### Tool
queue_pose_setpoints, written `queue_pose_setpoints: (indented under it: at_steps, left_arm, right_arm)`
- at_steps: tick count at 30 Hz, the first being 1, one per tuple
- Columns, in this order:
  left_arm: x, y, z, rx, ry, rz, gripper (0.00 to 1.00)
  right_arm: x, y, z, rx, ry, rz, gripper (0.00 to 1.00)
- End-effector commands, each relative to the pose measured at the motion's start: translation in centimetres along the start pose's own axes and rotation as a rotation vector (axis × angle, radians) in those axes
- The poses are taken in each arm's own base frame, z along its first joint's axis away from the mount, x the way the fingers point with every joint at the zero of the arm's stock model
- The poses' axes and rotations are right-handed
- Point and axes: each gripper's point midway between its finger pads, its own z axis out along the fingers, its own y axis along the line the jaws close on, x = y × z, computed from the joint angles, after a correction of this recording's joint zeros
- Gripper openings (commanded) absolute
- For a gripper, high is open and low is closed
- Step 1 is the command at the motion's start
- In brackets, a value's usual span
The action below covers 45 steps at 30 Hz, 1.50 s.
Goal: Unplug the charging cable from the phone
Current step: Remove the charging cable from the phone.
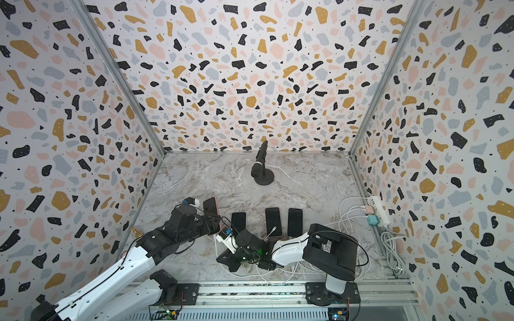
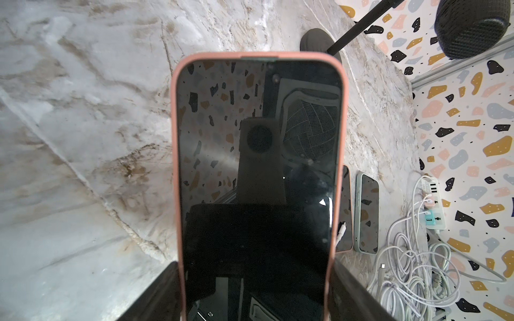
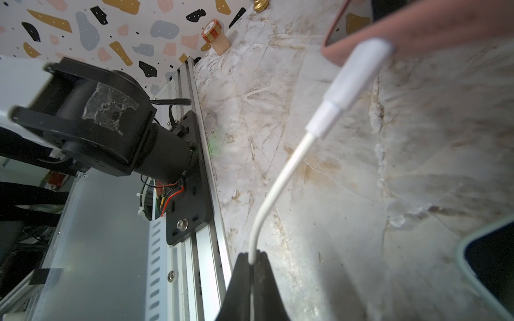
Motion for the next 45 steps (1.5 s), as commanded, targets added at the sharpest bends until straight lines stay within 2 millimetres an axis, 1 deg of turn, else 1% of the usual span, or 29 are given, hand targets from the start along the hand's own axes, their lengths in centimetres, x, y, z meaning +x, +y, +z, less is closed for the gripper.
queue_pose_setpoints:
  at_steps: [1, 6, 12, 18, 22, 36, 45]
  left_arm:
    - [-1.7, -1.5, -0.5, 0.067, -0.082, -0.004, 0.57]
    - [-1.6, -1.4, -0.4, 0.067, -0.077, -0.003, 0.56]
    - [-1.9, -1.2, -0.6, 0.048, -0.092, 0.012, 0.56]
    - [-1.6, -0.9, 0.0, 0.04, -0.081, 0.007, 0.56]
    - [-1.6, -0.7, 0.0, 0.033, -0.085, 0.009, 0.56]
    - [-1.3, -0.4, 0.4, 0.022, -0.075, 0.01, 0.56]
    - [-1.4, -0.3, 0.7, 0.013, -0.074, 0.008, 0.55]
  right_arm:
    - [-0.6, 0.5, -0.4, 0.001, -0.013, -0.008, 0.0]
    - [-0.5, 0.4, -0.6, 0.01, -0.012, -0.007, 0.0]
    - [-0.2, 0.4, -0.7, 0.011, 0.003, -0.012, 0.0]
    - [-0.3, 0.5, -0.9, 0.017, 0.015, -0.015, 0.0]
    - [-0.2, 0.5, -1.0, 0.018, 0.015, -0.016, 0.0]
    - [-0.1, 0.6, -0.8, 0.011, 0.027, -0.01, 0.0]
    - [0.4, 0.4, -0.7, 0.005, 0.033, -0.002, 0.0]
